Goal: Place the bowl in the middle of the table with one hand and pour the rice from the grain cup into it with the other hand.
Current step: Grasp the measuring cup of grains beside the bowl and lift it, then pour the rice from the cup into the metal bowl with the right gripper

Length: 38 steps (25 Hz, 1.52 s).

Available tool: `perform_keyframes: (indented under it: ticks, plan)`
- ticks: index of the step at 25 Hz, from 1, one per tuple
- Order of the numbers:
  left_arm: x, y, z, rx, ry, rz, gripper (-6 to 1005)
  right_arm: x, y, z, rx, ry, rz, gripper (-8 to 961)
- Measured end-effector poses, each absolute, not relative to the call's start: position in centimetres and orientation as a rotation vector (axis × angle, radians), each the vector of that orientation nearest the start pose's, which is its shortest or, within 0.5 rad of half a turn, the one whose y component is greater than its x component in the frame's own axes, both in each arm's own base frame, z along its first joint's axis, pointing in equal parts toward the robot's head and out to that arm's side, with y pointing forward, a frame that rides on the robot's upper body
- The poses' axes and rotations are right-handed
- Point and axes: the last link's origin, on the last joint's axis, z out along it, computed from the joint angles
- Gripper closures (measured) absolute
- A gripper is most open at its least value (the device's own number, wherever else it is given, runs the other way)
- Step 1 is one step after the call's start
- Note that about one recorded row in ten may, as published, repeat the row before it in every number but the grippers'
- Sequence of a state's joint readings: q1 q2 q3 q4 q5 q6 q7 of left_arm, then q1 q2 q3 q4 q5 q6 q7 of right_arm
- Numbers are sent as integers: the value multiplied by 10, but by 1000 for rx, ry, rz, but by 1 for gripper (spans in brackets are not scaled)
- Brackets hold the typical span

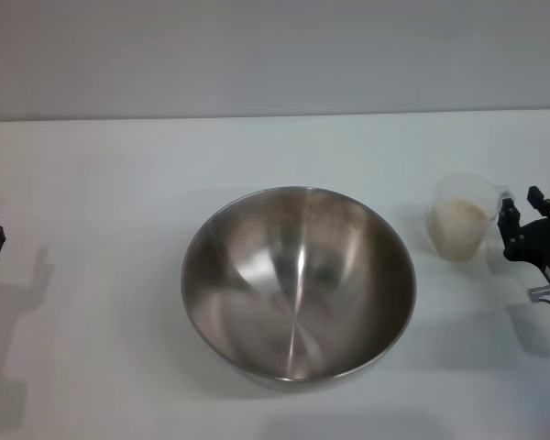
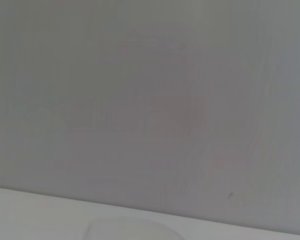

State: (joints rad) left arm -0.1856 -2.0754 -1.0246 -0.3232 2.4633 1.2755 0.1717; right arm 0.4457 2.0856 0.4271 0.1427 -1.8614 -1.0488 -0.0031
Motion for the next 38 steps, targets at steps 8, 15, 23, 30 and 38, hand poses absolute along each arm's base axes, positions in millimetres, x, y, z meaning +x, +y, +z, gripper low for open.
perform_keyframes:
  ticks: [8,15,23,30,38]
  plan:
    - [-352,269,-1,-1494,-340,-503,246,348,323,-39,-1684,573,455,830]
    - [-352,267,-5,-1510,-341,-498,246,348,320,-36,-1672,563,470,943]
    - [-352,267,-5,-1511,-341,-499,246,347,309,-27,-1625,515,528,944]
    - [-353,266,-5,-1510,-343,-496,246,336,290,-18,-1566,425,650,943]
    - [-353,265,-5,-1512,-342,-496,246,306,278,-12,-1530,225,778,943]
